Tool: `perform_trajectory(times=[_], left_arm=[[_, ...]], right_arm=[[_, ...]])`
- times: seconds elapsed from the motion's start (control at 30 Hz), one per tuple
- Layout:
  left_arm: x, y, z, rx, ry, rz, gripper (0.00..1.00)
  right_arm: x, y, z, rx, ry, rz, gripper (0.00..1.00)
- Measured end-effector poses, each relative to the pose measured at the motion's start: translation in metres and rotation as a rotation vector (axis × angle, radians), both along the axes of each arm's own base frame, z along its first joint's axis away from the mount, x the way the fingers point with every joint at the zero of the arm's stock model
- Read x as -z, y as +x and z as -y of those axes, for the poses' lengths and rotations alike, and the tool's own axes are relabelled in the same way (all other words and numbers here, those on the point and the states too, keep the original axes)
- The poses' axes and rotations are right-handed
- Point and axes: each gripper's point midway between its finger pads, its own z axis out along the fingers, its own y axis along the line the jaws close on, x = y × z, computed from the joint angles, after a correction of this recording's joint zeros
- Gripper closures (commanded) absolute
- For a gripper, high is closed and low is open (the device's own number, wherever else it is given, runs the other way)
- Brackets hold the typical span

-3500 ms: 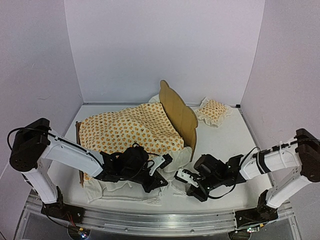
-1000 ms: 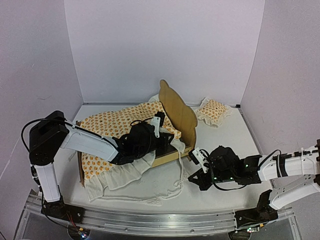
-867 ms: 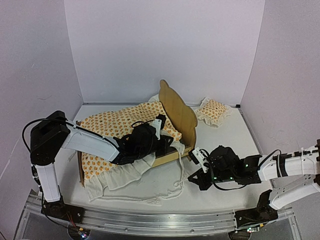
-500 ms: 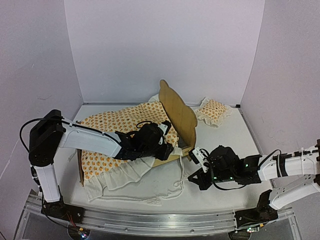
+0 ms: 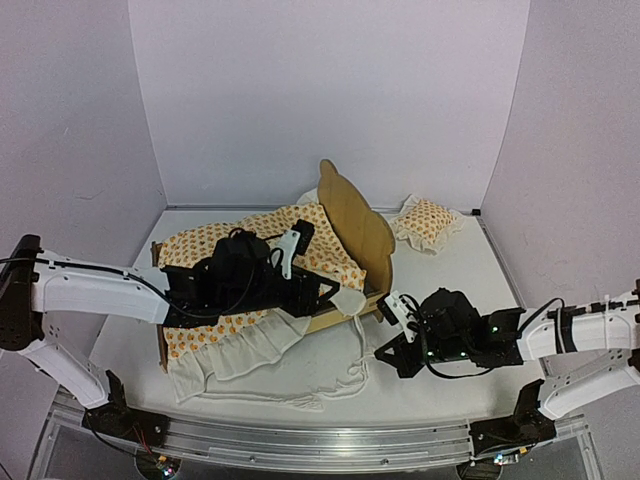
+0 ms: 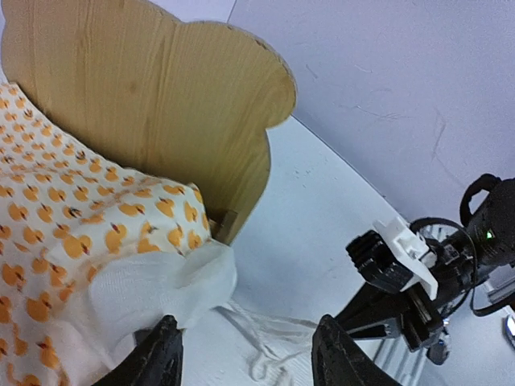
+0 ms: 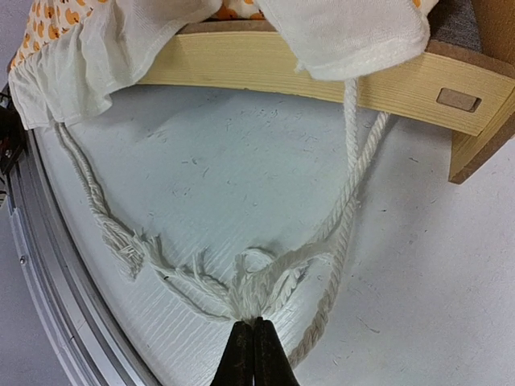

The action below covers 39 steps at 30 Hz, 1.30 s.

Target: Set up the pet bed

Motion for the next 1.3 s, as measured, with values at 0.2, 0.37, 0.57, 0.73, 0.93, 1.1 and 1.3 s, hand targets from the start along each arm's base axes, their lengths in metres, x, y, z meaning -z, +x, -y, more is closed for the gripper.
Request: perform_trajectory(times=[0.2,0.37,0.57,0.73,0.93,1.1,1.3], left_arm=[[0.053,-0.035,0.026,0.097,-0.041,-0.081,0.63],[0.106,-0.038,0.049,0.096,-0.025,-0.156,0.58],[0.145,-0.027,0.057,0.039,0.004,-0.187,0.55],[0.148,-0.009,0.074,-0.007,-0.025,-0.165,0.56],[0.149,0.004,0.077,-0.073,-0.064,-0.186,0.63],[0.151,0.009,0.076,-0.114,-0.078,-0.203,0.7],[0.15,0.017,0.074,-0.17,-0.097,-0.211,0.65]], right_arm=[[-0.003,0.0,0.0,-0.003,0.009,0.003,1.0],[-0.008,0.0,0.0,-0.002,0.022,0.012,1.0],[-0.017,-0.001,0.001,-0.002,0.04,0.024,1.0],[-0.016,-0.001,0.001,-0.002,0.036,0.021,1.0],[-0.014,-0.002,0.003,-0.005,0.028,0.019,1.0],[-0.015,-0.003,0.003,-0.008,0.029,0.018,1.0],[-0.015,-0.005,0.001,-0.021,0.034,0.011,1.0]])
